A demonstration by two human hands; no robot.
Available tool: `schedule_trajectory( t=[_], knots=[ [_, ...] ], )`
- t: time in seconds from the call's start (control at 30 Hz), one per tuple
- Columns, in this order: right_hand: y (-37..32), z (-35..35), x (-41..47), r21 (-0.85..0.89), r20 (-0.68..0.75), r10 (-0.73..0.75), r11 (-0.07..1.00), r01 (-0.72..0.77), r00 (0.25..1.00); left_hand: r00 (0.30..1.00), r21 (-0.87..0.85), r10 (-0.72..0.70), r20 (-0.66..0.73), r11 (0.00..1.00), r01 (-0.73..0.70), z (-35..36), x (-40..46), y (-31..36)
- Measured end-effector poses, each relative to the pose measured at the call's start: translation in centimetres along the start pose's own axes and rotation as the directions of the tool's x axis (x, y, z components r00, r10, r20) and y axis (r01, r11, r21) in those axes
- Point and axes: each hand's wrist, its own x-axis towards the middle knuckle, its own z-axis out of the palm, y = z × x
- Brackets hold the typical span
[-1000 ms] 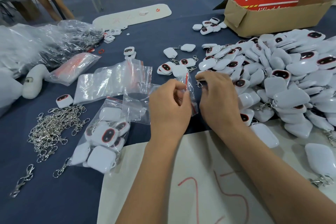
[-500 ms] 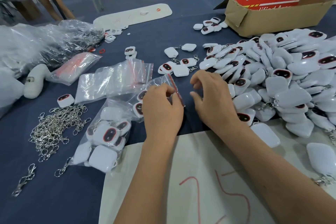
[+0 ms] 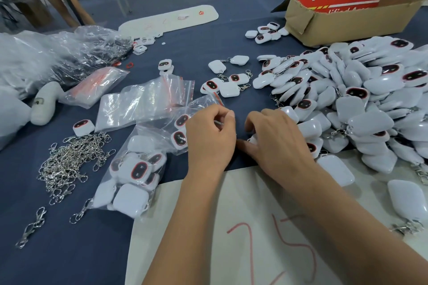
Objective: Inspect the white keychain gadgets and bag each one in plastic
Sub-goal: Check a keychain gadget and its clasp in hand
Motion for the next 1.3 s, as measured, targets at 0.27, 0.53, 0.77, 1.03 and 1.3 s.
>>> schedule_trajectory(
  t=[0.27,0.53,0.77,1.03,1.3],
  knots=[
    [1.7,-0.6,-0.4,0.280,-0.024,-0.030,0.959,0.035,0.999,1.000,-0.026,0.003,0.021,1.000,-0.002,-0.1,0.1,-0.1],
    [1.5,1.3,-0.1,0.582,-0.212,-0.071,0.792,0.184,0.975,0.966,-0.037,0.106,0.234,0.994,-0.100,0.3,0.0,0.2],
    [1.2,2.4,-0.3,0.876,-0.138,0.068,0.473,0.090,0.988,0.982,-0.200,-0.043,0.182,0.977,0.080,0.0,0.4,0.1],
    [2.0,2.6,0.4,0.991,-0.098,0.290,0.117,0.067,0.952,0.937,-0.373,-0.163,0.308,0.886,0.276,-0.7,0.1,0.3],
    [2.1,2.8,0.8,0.992,-0.060,0.238,0.124,0.031,0.969,0.940,-0.409,-0.202,0.276,0.860,0.305,-0.2,-0.3,0.3]
  ],
)
